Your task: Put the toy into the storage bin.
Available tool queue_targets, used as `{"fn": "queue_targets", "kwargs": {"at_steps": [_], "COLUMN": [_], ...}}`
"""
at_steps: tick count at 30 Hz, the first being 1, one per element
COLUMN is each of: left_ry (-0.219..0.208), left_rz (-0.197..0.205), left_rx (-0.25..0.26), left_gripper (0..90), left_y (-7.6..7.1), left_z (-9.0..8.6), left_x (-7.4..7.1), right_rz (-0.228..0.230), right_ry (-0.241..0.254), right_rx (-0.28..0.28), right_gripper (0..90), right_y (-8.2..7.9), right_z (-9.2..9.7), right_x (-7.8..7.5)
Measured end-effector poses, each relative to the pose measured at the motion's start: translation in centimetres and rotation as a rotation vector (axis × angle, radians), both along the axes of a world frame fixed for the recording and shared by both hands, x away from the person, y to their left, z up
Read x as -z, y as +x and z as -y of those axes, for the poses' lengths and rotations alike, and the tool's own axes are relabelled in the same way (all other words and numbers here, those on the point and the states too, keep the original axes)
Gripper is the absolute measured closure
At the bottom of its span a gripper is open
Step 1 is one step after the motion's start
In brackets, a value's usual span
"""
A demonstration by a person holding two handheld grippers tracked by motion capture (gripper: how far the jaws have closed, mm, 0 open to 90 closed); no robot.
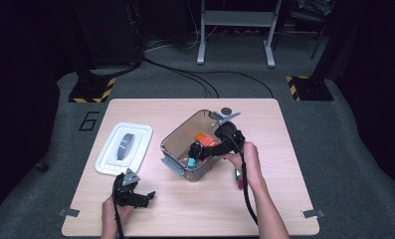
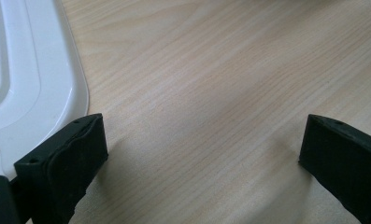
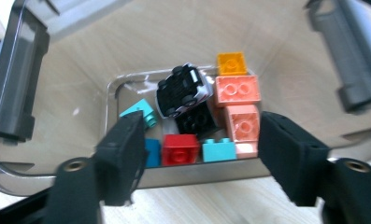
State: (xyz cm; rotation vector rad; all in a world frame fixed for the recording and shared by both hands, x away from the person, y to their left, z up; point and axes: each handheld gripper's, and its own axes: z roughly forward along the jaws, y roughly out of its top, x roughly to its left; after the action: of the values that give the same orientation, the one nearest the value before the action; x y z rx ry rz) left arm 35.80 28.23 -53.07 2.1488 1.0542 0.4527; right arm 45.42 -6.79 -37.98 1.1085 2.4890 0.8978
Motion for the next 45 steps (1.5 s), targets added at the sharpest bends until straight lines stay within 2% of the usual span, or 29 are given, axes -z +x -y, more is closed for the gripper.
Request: {"fn": "queue_targets", "kwargs": {"at_steps": [3, 4, 6, 12, 17, 26, 30, 34, 36, 39, 44, 45], "left_ry": [0.0, 0.001, 0.002, 0.001, 0.0, 0.0, 0.0, -0.001, 0.002, -0.001, 0.0, 0.0], "left_rz": [0.001, 0.0, 0.001, 0.002, 0.0, 0.001, 0.001, 0.002, 0.002, 0.0, 0.0, 0.0], "left_rx": [0.0, 0.002, 0.002, -0.001, 0.0, -0.001, -0.002, -0.001, 0.001, -0.001, 0.0, 0.0], "left_gripper": [0.9, 0.9, 0.9, 0.9, 0.9, 0.9, 0.9, 0.9, 0.9, 0.9, 0.9, 0.9], "left_y": [0.0, 0.0, 0.0, 0.0, 0.0, 0.0, 0.0, 0.0, 0.0, 0.0, 0.0, 0.0], "left_z": [0.0, 0.0, 0.0, 0.0, 0.0, 0.0, 0.0, 0.0, 0.0, 0.0, 0.0, 0.0], "left_x": [0.0, 0.0, 0.0, 0.0, 0.0, 0.0, 0.0, 0.0, 0.0, 0.0, 0.0, 0.0], "right_rz": [0.032, 0.032, 0.061, 0.08, 0.082, 0.038, 0.019, -0.009, -0.022, -0.031, -0.086, -0.086], "right_ry": [0.038, 0.038, 0.06, 0.079, 0.092, 0.095, 0.07, 0.063, 0.046, 0.041, 0.031, 0.031], "right_rx": [0.02, 0.02, 0.035, 0.061, 0.099, 0.154, 0.181, 0.206, 0.22, 0.231, 0.249, 0.249], "right_gripper": [20.9, 20.9, 17.4, 15.0, 14.9, 14.9, 14.5, 13.7, 12.9, 12.6, 14.3, 14.3], "right_y": [-0.6, -0.6, -1.1, -2.0, -2.6, -2.8, -2.9, -3.0, -2.9, -2.9, -2.4, -2.4], "right_z": [1.0, 1.0, 1.9, 3.4, 5.1, 7.3, 8.0, 8.4, 8.7, 8.9, 9.2, 9.2], "right_x": [-0.7, -0.7, -1.1, -1.3, -0.8, 2.0, 3.4, 4.8, 6.0, 6.6, 8.5, 8.5]}}
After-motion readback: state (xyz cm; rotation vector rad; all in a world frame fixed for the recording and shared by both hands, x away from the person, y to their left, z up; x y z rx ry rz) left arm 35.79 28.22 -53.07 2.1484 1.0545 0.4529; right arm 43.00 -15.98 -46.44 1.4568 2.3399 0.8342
